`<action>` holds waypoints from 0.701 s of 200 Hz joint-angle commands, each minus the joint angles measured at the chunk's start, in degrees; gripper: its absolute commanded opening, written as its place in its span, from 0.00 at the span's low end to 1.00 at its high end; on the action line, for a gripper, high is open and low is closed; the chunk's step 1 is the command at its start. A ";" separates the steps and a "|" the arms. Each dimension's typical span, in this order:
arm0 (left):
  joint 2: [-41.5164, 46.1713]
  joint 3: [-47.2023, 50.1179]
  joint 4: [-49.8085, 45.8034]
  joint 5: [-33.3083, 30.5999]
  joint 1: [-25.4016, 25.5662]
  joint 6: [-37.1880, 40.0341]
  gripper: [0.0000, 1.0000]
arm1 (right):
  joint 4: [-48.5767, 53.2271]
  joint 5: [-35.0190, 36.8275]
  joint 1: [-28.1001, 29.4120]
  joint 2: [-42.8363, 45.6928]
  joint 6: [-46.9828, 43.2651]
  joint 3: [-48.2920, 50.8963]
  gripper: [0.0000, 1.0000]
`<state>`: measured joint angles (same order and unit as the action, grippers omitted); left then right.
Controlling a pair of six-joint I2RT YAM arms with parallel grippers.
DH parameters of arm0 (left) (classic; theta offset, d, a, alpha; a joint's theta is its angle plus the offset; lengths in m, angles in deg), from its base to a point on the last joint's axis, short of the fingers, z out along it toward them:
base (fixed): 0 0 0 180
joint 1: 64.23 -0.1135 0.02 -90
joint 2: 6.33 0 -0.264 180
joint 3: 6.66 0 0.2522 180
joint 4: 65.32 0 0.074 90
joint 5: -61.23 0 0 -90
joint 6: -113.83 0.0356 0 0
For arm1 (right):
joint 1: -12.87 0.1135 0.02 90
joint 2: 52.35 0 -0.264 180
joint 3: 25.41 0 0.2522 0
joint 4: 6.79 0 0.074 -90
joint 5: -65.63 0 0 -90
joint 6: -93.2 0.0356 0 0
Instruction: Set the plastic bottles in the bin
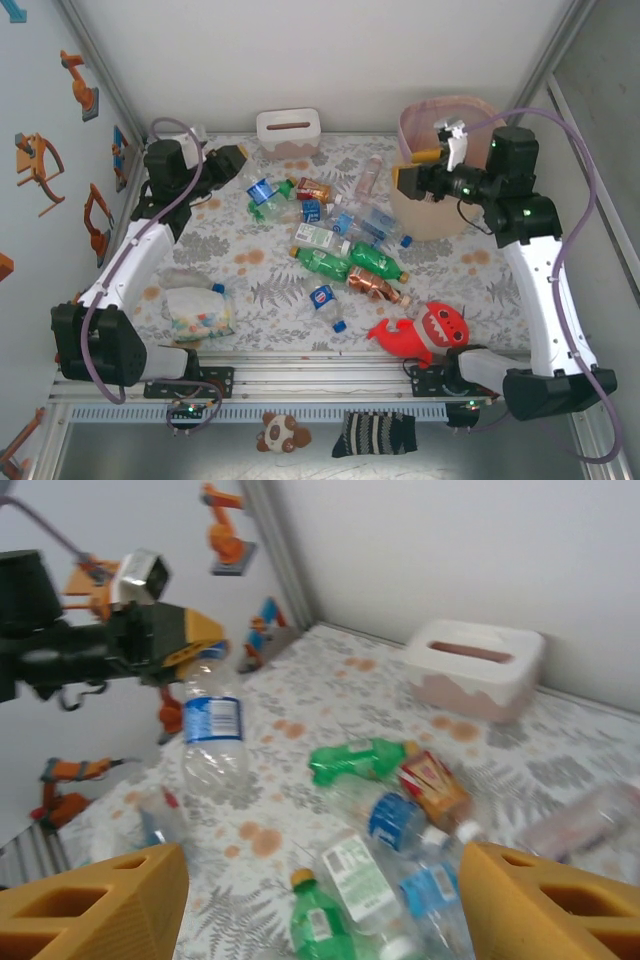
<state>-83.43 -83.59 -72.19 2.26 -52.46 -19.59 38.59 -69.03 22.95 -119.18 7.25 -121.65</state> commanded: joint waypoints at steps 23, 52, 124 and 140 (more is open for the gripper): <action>1.42 -0.41 17.29 14.02 5.61 5.98 0.22 | -9.37 -5.82 7.48 -1.80 0.01 0.93 0.75; 1.84 -1.37 23.41 18.76 10.04 8.55 0.22 | -13.94 -5.87 11.40 -4.20 2.69 0.74 0.77; 2.49 -7.06 25.10 24.52 17.23 13.36 0.22 | -17.35 -9.87 17.48 -8.88 3.15 0.20 0.82; 2.48 -8.09 25.92 25.43 18.57 13.49 0.22 | -18.43 -11.47 18.35 -9.32 3.23 0.60 0.83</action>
<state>-82.77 -88.80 -50.51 23.98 -35.48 -8.38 23.90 -76.44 40.07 -128.17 9.90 -120.97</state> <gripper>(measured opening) 0.306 0.824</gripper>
